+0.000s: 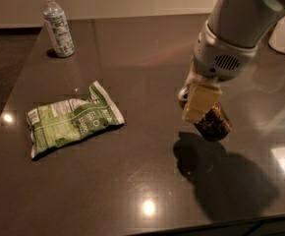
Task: Knock orange can over
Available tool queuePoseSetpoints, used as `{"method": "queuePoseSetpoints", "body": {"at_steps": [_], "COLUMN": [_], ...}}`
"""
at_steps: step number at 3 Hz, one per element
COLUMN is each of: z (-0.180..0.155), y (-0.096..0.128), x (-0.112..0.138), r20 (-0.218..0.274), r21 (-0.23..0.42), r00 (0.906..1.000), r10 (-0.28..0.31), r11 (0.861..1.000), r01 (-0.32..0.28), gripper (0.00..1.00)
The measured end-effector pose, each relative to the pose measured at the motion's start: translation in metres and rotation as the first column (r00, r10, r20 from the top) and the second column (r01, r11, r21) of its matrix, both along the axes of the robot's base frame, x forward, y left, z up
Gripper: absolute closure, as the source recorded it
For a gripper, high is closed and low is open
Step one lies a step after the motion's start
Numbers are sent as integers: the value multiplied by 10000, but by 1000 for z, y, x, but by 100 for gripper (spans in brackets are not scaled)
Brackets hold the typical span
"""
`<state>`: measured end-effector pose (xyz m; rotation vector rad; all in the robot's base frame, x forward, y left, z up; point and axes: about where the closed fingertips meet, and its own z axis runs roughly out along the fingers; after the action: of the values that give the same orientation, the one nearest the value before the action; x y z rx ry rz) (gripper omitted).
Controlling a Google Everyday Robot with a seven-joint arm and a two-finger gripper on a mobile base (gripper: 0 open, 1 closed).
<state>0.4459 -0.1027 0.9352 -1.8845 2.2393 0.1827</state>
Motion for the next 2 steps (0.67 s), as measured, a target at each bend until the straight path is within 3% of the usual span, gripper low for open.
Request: {"method": "queuePoseSetpoints", "body": {"at_steps": [2], "z": [-25], "y": [1], "x": [10], "r20": [-481], "r21": [-1193], "r00": [9987], "r10": [196], "r11": [9925], "r01": [-253], "gripper": [58]}}
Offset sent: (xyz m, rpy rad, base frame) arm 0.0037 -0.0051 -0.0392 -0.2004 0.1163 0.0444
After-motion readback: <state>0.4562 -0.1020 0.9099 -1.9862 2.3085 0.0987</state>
